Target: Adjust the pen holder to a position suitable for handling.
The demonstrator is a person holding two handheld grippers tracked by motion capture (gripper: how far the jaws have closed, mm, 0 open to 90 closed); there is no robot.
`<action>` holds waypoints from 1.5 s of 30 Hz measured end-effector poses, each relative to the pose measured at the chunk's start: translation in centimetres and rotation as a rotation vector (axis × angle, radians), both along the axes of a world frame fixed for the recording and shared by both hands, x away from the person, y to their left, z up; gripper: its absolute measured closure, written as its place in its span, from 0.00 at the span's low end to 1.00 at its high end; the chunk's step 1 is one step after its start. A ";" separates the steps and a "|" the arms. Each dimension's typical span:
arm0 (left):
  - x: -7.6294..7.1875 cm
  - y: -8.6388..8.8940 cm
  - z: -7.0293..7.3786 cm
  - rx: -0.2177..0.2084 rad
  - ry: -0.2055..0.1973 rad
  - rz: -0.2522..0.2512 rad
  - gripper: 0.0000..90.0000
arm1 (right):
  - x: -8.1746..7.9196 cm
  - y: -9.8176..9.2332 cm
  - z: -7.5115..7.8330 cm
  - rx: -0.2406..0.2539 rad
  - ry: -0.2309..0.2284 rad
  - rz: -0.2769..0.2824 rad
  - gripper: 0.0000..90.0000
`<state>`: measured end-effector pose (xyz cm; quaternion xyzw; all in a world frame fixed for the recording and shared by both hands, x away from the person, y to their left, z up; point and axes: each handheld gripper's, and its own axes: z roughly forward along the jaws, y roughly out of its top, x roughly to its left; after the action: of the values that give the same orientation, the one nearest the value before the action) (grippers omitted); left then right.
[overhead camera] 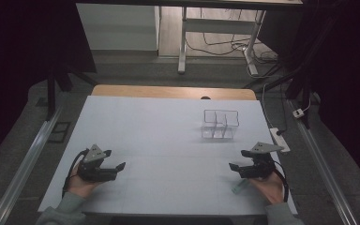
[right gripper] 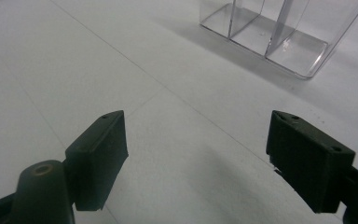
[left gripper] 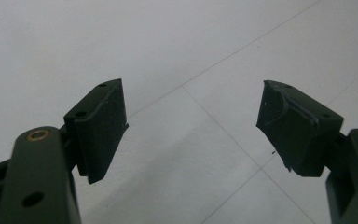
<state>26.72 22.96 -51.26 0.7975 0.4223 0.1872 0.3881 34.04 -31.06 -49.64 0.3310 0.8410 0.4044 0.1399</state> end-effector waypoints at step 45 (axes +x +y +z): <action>0.5 0.3 -0.2 -0.008 0.019 -0.005 0.26 | 2.4 1.2 2.3 -0.022 -0.023 -0.074 0.24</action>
<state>27.25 23.30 -51.50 0.7988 0.4247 0.1767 0.3876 36.39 -29.86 -47.39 0.3559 0.8309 0.3933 0.1680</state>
